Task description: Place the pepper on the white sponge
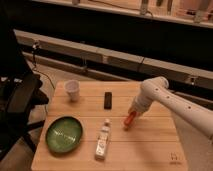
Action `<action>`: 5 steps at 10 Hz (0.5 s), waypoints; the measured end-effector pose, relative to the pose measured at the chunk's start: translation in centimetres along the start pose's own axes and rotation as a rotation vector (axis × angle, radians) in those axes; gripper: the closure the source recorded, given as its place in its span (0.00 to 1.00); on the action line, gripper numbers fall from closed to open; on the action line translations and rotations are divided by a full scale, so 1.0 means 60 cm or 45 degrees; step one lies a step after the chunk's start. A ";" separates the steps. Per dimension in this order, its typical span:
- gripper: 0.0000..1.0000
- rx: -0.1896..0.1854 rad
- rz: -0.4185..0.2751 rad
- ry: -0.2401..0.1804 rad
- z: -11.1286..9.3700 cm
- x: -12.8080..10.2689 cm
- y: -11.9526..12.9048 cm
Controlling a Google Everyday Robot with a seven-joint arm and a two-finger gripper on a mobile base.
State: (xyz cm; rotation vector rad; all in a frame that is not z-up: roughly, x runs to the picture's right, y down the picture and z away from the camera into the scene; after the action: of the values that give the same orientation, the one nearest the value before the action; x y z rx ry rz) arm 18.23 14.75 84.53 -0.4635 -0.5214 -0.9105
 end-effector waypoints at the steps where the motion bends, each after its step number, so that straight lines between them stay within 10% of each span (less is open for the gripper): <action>1: 1.00 -0.001 0.000 -0.001 0.001 0.001 -0.001; 3: 1.00 0.011 0.001 -0.006 -0.002 0.002 0.000; 5: 1.00 0.128 0.016 -0.039 -0.039 0.022 0.011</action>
State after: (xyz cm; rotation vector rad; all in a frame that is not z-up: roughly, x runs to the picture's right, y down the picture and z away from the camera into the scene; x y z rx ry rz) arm 19.98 12.93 83.39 -0.3900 -0.5888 -0.8619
